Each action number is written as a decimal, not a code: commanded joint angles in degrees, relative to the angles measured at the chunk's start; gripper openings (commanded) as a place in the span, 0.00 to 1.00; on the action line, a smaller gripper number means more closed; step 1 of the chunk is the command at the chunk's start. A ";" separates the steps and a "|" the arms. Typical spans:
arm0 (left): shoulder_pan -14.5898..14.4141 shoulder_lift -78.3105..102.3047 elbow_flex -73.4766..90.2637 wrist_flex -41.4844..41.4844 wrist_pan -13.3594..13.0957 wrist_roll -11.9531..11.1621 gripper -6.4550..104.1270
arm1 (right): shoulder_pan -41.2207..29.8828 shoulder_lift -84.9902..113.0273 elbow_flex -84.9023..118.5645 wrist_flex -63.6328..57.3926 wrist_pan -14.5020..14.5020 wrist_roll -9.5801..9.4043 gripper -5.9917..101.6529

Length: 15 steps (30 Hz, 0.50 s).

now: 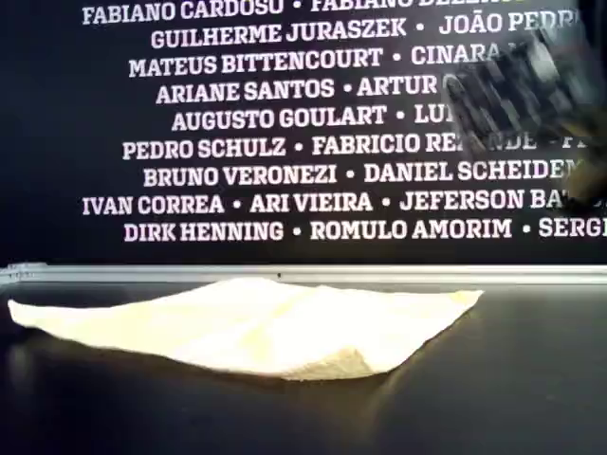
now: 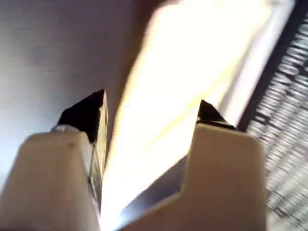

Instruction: Fold a cloth

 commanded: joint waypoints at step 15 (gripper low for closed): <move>-8.96 -8.44 3.25 -19.69 -0.79 -0.09 0.65 | 11.51 -42.89 -17.31 -3.25 -7.12 0.26 0.88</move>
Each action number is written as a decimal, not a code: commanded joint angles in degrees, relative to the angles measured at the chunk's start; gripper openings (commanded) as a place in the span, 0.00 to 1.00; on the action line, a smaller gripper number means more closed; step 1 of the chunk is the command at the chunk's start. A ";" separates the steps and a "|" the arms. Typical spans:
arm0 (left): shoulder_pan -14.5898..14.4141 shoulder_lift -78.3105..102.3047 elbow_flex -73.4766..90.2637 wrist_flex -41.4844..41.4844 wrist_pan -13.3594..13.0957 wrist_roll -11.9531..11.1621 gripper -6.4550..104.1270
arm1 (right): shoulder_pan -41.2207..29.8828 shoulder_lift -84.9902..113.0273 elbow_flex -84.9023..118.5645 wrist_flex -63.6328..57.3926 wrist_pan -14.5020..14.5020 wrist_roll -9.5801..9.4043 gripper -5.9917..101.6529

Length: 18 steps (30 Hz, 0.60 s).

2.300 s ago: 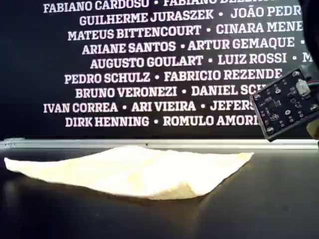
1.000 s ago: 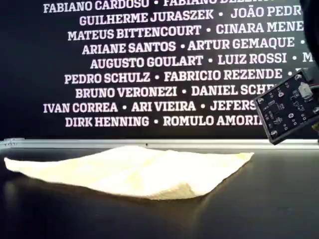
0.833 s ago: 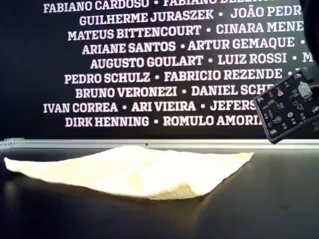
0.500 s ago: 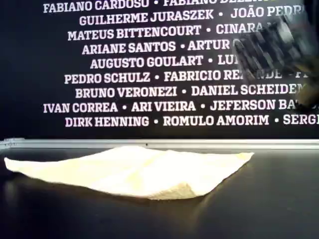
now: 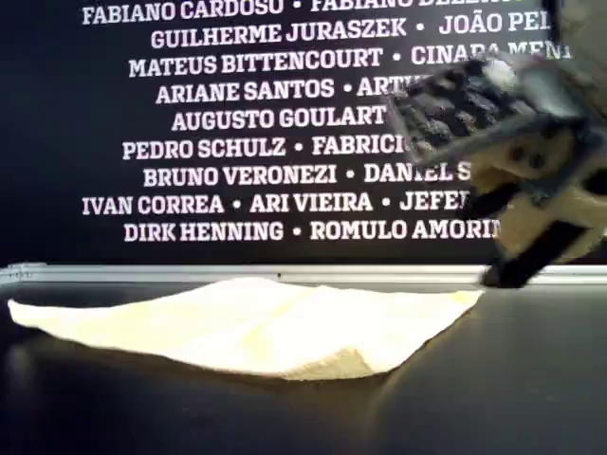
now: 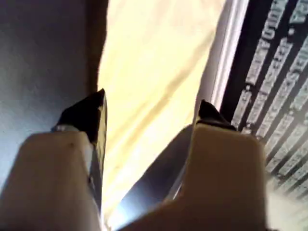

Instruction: Fold a cloth

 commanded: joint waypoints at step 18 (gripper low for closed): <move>-2.11 -61.26 -28.21 -26.28 -0.26 0.88 0.65 | 12.48 -42.98 -35.42 -2.90 -0.44 11.51 0.88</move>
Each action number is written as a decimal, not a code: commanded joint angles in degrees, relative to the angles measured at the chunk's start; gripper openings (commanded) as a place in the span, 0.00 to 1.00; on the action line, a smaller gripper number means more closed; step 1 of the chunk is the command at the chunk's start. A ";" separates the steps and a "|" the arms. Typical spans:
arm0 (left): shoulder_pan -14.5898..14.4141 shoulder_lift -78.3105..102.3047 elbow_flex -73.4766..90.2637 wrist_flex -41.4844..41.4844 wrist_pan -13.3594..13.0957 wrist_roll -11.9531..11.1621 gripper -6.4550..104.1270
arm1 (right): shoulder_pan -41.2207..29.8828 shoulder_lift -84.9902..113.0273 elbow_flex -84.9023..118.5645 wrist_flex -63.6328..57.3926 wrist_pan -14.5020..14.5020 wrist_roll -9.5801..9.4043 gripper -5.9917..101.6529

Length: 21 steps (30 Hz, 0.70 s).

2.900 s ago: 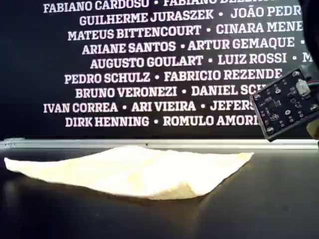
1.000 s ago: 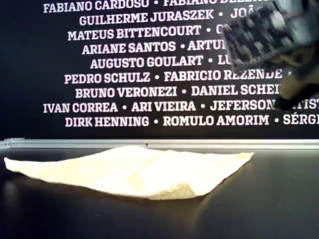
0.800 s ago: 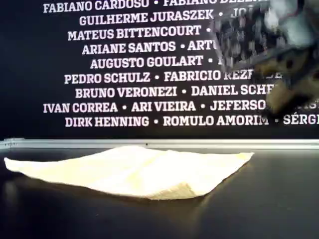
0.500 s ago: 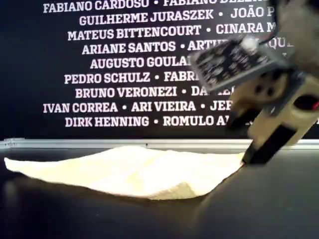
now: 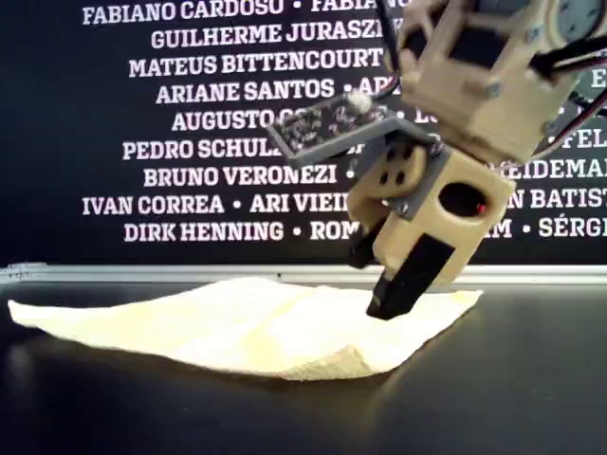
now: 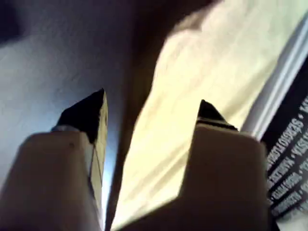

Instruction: Fold a cloth

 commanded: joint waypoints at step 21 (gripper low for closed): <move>-1.67 -28.92 -25.75 -1.41 -0.09 4.31 0.65 | 0.97 -29.62 -24.87 -2.90 -0.53 1.58 0.88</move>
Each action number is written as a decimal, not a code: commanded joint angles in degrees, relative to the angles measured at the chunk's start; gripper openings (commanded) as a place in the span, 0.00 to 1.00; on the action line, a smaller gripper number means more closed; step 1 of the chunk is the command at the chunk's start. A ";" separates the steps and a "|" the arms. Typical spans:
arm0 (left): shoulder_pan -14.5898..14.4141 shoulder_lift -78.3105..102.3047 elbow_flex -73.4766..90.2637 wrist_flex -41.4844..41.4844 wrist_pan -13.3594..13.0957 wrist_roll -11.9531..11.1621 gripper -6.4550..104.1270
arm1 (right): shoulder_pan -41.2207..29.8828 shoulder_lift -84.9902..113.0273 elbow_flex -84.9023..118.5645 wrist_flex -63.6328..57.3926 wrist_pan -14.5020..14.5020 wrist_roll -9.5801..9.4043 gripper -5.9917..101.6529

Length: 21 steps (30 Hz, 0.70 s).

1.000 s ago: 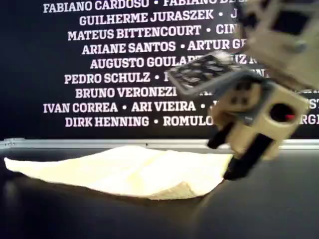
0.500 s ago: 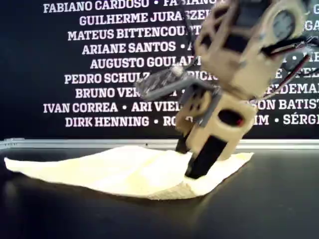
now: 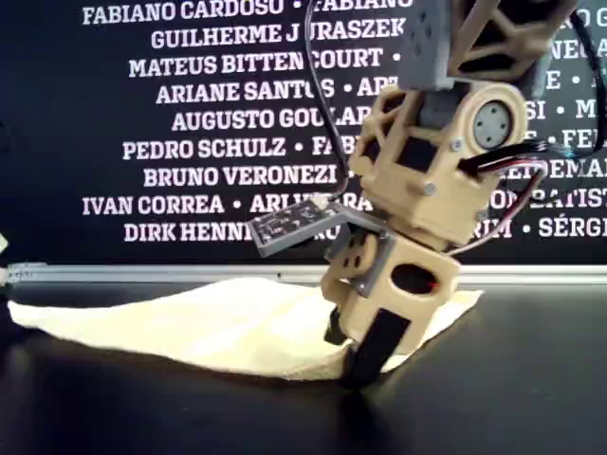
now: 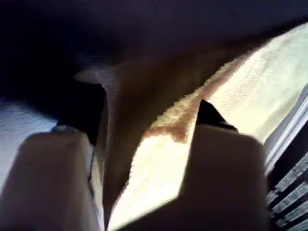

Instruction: Fold a cloth

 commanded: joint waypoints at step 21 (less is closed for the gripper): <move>-6.06 -12.30 -14.59 -1.05 -0.09 9.14 0.65 | 0.18 -5.01 -8.26 -2.90 0.35 -0.26 0.88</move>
